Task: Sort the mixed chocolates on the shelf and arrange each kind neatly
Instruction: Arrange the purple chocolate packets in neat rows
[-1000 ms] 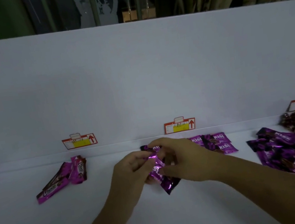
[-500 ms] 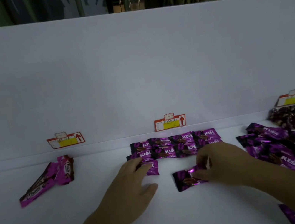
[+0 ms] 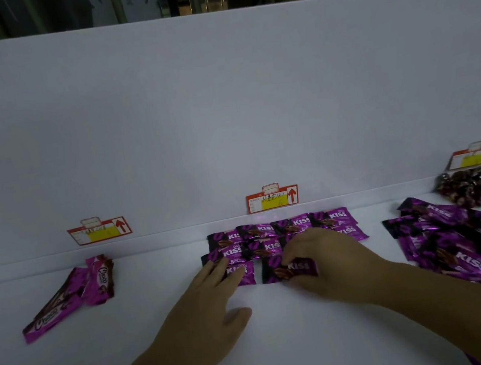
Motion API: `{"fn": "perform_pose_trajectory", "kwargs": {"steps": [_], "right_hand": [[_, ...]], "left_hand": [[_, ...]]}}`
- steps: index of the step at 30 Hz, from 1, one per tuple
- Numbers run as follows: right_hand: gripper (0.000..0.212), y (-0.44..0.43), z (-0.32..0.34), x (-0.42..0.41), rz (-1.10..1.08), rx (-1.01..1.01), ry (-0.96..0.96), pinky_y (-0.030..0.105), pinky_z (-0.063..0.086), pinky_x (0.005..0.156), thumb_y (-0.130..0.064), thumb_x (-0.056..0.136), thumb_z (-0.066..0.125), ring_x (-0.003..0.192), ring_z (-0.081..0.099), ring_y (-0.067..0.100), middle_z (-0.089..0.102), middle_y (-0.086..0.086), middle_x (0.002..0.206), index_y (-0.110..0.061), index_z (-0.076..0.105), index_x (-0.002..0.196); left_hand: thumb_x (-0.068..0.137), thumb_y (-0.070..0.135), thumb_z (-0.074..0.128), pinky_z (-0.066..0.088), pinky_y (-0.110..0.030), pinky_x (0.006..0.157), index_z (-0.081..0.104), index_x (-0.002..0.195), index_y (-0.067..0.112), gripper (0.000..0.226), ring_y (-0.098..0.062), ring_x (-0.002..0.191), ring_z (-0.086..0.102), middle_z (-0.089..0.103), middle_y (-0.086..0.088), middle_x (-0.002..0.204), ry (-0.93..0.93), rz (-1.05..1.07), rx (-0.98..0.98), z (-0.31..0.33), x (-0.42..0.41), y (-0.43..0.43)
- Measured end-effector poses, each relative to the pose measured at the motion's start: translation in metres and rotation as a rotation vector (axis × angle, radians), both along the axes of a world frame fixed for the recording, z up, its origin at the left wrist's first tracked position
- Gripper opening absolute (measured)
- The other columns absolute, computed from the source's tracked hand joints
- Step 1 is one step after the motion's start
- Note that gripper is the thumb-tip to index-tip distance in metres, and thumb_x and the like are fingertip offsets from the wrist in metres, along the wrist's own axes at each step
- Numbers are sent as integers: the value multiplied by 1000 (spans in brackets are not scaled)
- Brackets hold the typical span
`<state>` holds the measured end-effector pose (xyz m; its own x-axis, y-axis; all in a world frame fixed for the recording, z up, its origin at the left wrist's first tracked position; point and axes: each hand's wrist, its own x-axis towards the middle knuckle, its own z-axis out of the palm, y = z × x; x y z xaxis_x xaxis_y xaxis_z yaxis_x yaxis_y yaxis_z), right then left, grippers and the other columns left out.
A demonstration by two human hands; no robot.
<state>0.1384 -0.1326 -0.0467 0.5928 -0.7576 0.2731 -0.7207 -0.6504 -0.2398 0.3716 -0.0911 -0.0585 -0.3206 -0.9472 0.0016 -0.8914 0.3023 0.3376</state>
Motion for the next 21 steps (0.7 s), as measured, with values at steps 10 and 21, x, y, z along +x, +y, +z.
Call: {"fn": "perform_pose_trajectory", "kwargs": {"steps": [10,21], "right_hand": [[25,-12,-12,18,67,-84,25,34,53,79,-32,78,67,89,63,17,69,-1,101,-18,72,98],[26,-14,-16,18,63,-50,20,35,53,80,-32,79,68,91,62,16,68,-1,102,-19,72,101]], "left_hand": [[94,51,32,1,-19,107,8,146,36,58,-6,142,-6,-1,14,155,59,51,-10,-8,4,-8],[92,55,27,4,-27,113,8,146,36,60,-15,144,-3,1,8,156,-45,43,-62,-8,8,-8]]}}
